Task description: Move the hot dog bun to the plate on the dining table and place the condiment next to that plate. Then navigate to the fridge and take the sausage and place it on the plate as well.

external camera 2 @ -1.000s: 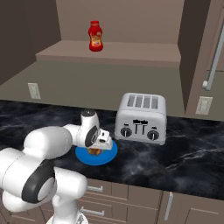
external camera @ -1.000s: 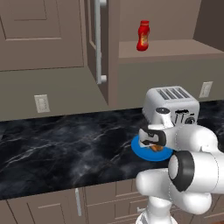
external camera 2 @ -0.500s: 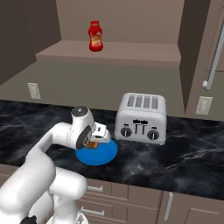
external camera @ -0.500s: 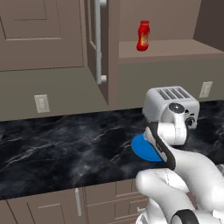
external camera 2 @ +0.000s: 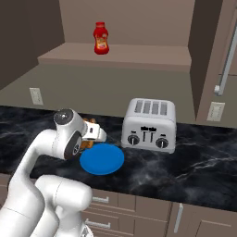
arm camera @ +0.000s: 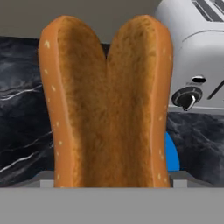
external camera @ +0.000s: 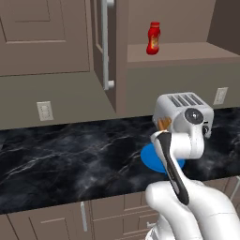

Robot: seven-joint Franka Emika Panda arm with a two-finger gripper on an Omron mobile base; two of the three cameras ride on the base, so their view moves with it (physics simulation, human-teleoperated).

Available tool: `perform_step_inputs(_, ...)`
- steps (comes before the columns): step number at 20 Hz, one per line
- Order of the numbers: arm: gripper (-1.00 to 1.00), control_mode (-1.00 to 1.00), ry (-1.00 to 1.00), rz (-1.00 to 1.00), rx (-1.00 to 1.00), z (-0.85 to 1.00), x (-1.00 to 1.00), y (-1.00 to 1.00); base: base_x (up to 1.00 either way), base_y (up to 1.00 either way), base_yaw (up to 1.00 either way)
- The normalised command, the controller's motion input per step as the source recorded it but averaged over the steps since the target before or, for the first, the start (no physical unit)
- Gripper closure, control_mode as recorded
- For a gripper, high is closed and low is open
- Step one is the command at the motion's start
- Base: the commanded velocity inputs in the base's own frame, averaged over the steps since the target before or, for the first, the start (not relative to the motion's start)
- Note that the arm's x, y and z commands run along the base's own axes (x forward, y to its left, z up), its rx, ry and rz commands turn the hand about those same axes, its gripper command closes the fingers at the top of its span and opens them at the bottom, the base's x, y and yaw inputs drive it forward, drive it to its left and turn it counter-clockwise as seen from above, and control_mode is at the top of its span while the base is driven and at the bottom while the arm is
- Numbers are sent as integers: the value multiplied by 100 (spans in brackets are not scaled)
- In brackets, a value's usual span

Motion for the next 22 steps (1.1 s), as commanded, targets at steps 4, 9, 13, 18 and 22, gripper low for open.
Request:
perform_step_inputs(4, 100, -100, 0, 0, 0, 98, 0, 16, 0, 0, 0)
perform_step_inputs(9, 100, -100, 0, 0, -4, 78, 0, 16, 0, 0, 0)
perform_step_inputs(13, 100, -100, 0, 0, -5, 80, -10, 2, 0, 0, 0)
perform_step_inputs(18, 100, 100, -1, 0, -1, 31, -9, 0, -24, 0, -4)
perform_step_inputs(22, 100, 100, 0, 0, 0, 0, 0, 0, -71, 0, -3)
